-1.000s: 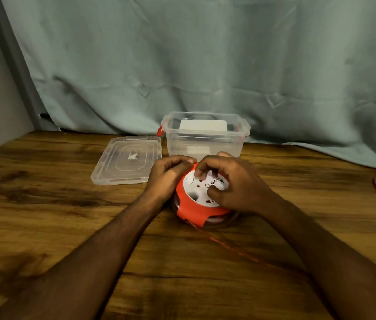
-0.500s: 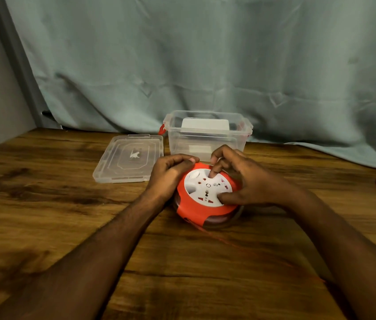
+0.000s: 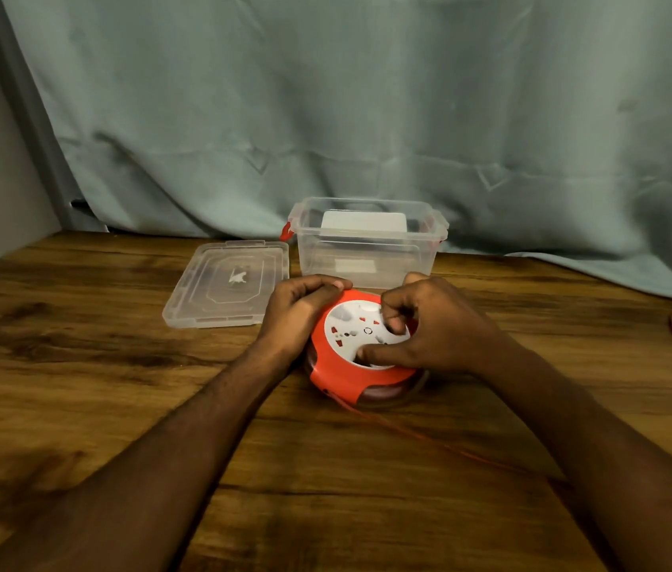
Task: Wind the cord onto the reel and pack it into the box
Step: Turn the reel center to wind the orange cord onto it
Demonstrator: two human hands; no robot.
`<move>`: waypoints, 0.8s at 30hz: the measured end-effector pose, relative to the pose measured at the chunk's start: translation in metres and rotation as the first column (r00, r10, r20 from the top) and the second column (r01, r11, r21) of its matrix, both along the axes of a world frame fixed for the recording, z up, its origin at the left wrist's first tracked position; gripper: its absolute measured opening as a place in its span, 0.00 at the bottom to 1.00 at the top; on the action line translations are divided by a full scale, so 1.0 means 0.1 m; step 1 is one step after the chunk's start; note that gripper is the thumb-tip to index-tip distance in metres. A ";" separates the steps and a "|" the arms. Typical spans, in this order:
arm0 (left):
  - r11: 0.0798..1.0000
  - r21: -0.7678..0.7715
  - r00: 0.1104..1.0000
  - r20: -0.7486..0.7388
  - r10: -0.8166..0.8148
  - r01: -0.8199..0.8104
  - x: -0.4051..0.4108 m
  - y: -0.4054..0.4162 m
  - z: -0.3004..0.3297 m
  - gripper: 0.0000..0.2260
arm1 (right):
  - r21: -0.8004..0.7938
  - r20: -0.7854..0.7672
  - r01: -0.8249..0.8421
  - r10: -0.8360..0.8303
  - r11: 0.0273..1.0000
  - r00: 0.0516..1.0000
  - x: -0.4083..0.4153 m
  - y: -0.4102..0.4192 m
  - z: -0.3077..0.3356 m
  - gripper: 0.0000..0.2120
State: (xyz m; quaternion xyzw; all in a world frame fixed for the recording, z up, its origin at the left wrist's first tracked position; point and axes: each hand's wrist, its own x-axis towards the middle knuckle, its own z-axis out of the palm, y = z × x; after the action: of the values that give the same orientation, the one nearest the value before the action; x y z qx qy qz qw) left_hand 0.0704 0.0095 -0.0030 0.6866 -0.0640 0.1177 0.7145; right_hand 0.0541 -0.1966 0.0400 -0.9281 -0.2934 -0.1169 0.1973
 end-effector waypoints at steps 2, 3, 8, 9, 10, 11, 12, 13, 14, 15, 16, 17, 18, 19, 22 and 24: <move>1.000 -0.008 1.000 0.002 0.001 -0.001 0.00 0.00 0.00 0.08 | -0.007 0.024 -0.013 0.013 1.000 1.000 -0.01 0.02 -0.01 0.28; 1.000 -0.013 1.000 0.005 0.000 0.001 0.00 0.00 0.01 0.08 | -0.010 0.056 -0.021 0.022 1.000 0.998 -0.02 0.03 -0.01 0.29; 1.000 -0.019 1.000 0.023 -0.013 0.013 -0.02 -0.02 0.02 0.08 | -0.041 0.154 -0.033 0.039 0.999 0.987 -0.06 0.11 -0.03 0.33; 1.000 -0.023 1.000 0.025 -0.014 0.014 -0.02 -0.02 0.02 0.09 | -0.042 0.155 -0.039 0.045 0.998 0.987 -0.05 0.11 -0.04 0.33; 0.999 -0.027 1.000 0.027 -0.016 0.017 -0.02 -0.02 0.02 0.09 | -0.036 0.161 -0.048 0.053 0.998 0.986 -0.04 0.11 -0.05 0.33; 0.999 -0.030 0.999 0.027 -0.017 0.017 -0.02 -0.02 0.01 0.09 | -0.023 0.170 -0.053 0.056 0.998 0.984 -0.05 0.11 -0.05 0.31; 0.999 -0.030 0.999 0.028 -0.018 0.018 -0.01 -0.02 0.01 0.09 | 0.006 0.176 -0.068 0.065 0.998 0.982 -0.04 0.10 -0.06 0.28; 0.999 -0.026 0.999 0.028 -0.018 0.019 -0.01 -0.02 0.00 0.09 | 0.036 0.179 -0.088 0.081 0.995 0.980 -0.04 0.09 -0.06 0.24; 1.000 -0.022 0.999 0.030 -0.019 0.019 0.00 -0.01 0.00 0.09 | 0.070 0.182 -0.124 0.110 0.990 0.977 -0.04 0.08 -0.05 0.19; 1.000 -0.017 0.999 0.032 -0.022 0.023 0.00 -0.01 0.00 0.09 | 0.094 0.172 -0.153 0.135 0.984 0.976 -0.04 0.07 -0.03 0.12; 1.000 -0.007 0.999 0.035 -0.029 0.029 0.01 -0.01 -0.01 0.09 | 0.108 0.135 -0.173 0.158 0.979 0.978 -0.02 0.04 -0.02 0.06; 0.999 0.008 0.999 0.039 -0.038 0.037 0.01 0.00 -0.01 0.09 | 0.114 0.068 -0.174 0.167 0.978 0.984 -0.01 0.01 0.01 0.09; 0.999 0.022 0.998 0.043 -0.045 0.044 0.01 0.00 -0.01 0.10 | 0.126 -0.012 -0.176 0.179 0.976 0.984 0.00 -0.02 0.02 0.17; 0.998 0.035 0.998 0.047 -0.050 0.049 0.01 0.01 -0.01 0.11 | 0.124 -0.079 -0.171 0.182 0.977 0.980 0.02 -0.04 0.02 0.22; 0.997 0.051 0.997 0.049 -0.060 0.057 0.00 0.01 0.00 0.13 | 0.120 -0.209 -0.175 0.197 0.977 0.958 0.06 -0.06 0.02 0.29; 0.997 0.042 0.996 0.052 -0.068 0.065 0.00 0.01 0.01 0.14 | 0.117 -0.252 -0.168 0.193 0.979 0.948 0.10 -0.08 0.04 0.31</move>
State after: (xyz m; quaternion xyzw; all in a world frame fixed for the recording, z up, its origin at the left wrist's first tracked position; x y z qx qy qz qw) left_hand 0.0701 0.0100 -0.0022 0.6950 -0.1080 0.1107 0.7022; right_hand 0.0641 -0.2048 0.0436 -0.8944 -0.3424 0.0117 0.2876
